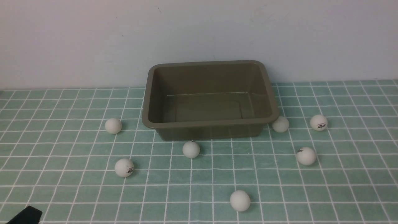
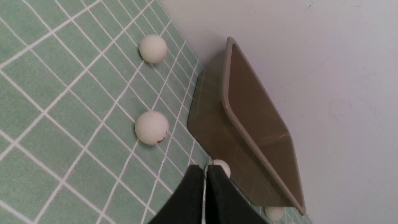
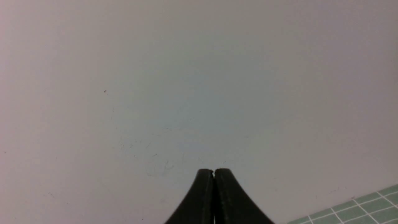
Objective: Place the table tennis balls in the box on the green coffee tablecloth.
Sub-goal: 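Reach for and grasp a ping pong ball on the table beside the basket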
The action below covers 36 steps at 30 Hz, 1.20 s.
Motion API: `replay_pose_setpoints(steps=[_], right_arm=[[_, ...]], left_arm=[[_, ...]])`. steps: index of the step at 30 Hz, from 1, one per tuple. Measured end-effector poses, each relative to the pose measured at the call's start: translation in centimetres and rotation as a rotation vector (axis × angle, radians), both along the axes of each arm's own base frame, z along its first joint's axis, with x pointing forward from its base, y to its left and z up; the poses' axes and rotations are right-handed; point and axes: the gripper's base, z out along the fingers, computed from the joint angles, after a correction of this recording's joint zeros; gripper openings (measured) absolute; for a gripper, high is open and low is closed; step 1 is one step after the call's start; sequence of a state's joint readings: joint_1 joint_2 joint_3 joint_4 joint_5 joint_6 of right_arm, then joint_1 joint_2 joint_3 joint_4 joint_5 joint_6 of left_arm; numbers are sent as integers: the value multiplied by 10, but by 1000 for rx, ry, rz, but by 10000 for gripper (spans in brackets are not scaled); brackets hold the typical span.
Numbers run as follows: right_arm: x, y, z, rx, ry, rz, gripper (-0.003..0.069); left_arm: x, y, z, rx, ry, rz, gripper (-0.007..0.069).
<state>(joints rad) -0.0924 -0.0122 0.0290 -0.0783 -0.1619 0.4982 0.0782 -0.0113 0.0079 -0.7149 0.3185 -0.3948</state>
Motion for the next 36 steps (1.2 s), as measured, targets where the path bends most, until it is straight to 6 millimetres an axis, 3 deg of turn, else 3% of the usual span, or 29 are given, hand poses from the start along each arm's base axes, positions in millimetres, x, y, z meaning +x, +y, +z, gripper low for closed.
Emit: replay_pose_setpoints(steps=[5,7,10,11,12,14,18,20,21,26,27,28,30,31,33,36], right_arm=[[-4,2,9,67,-111,48,-16],[-6,4,14,68,-167,79,-16],[-14,13,42,-52,-237,131,-16],[-15,14,46,-81,-246,131,-16],[-20,18,60,-143,-267,141,-16],[-24,22,81,-245,-271,136,-16],[-14,25,112,-395,-181,125,-16],[1,29,127,-512,-93,151,-16],[10,31,132,-554,-51,180,-16],[58,41,137,-572,186,430,-16],[59,43,138,-565,196,461,-16],[85,45,135,-504,301,564,-16],[108,45,131,-435,386,622,-16],[111,45,130,-426,395,627,-16],[144,43,119,-333,505,665,-16],[177,37,108,-367,559,639,-16]], left_arm=[[1,7,14,17,-119,80,-4],[-1,11,30,71,-201,118,-4],[-10,14,69,263,-356,166,-4],[-11,14,72,279,-364,167,-4],[-17,14,89,415,-421,184,-4],[-23,13,104,527,-463,196,-4],[-38,7,133,822,-513,174,-4],[-35,2,136,967,-458,88,-4],[-25,-2,139,1057,-368,-30,-4],[19,-5,135,1054,-123,-266,-4],[21,-5,136,1052,-117,-274,-4],[41,-5,135,1037,-25,-348,-4],[58,-4,136,1033,47,-410,-4],[63,-4,134,1033,70,-428,-4],[81,-3,132,1037,147,-497,-4],[111,1,124,1054,258,-585,-4]])
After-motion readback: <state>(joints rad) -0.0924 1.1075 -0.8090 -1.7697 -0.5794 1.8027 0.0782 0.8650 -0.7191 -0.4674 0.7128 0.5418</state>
